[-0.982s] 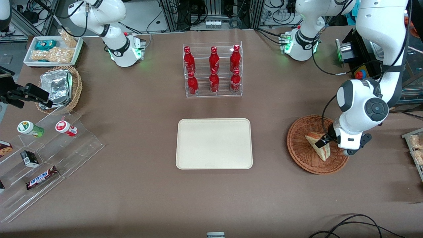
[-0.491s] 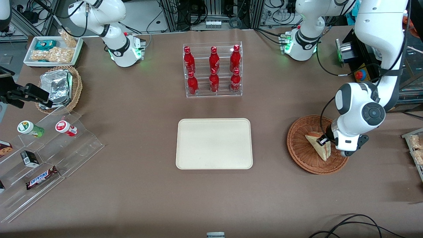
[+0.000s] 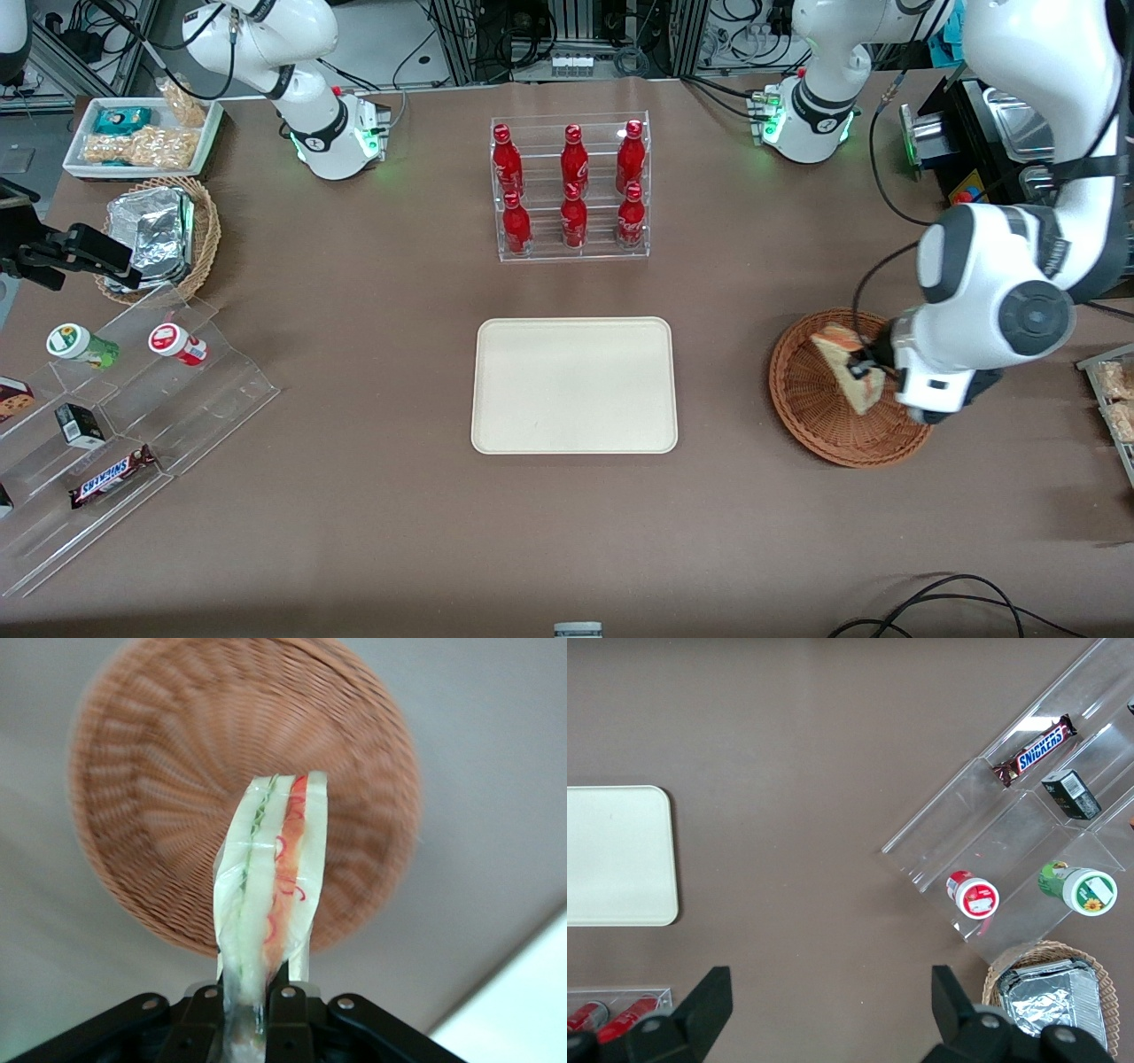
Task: Place sandwich from basket to tray
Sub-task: 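Carry the sandwich with the left gripper over the cream tray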
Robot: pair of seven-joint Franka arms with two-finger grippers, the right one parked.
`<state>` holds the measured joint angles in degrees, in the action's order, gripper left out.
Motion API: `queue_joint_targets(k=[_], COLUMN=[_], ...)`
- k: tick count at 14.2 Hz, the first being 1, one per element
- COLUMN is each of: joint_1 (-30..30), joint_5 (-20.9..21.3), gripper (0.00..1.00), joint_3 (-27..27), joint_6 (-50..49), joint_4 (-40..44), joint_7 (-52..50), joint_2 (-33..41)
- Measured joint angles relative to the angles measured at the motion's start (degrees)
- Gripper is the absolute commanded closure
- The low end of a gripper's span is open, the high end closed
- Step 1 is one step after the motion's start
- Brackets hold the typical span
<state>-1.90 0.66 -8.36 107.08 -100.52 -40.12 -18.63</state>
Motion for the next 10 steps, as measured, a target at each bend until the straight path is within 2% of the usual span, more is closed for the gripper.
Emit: queue_joint_targets(k=[2,5,7,8,10], joint_1=[-2.40,-10.00,-15.12,-17.00,-19.82], joint_5=[0.07,1.51,5.81,6.49,5.17], gripper=[0.93,0.92,0.92,0.93,0.93], joint_3=[-3.19,-4.38,-4.47,-4.50,-4.57], joint_6=[3.07,9.48,10.55,10.57,10.82], joint_4=[-0.08,0.76,4.55,6.87,11.69], joint_7=[0.21,0.21,-0.13,-0.38,-0.69], joint_2=[-0.74,-3.04,-6.54,-8.67,-13.17])
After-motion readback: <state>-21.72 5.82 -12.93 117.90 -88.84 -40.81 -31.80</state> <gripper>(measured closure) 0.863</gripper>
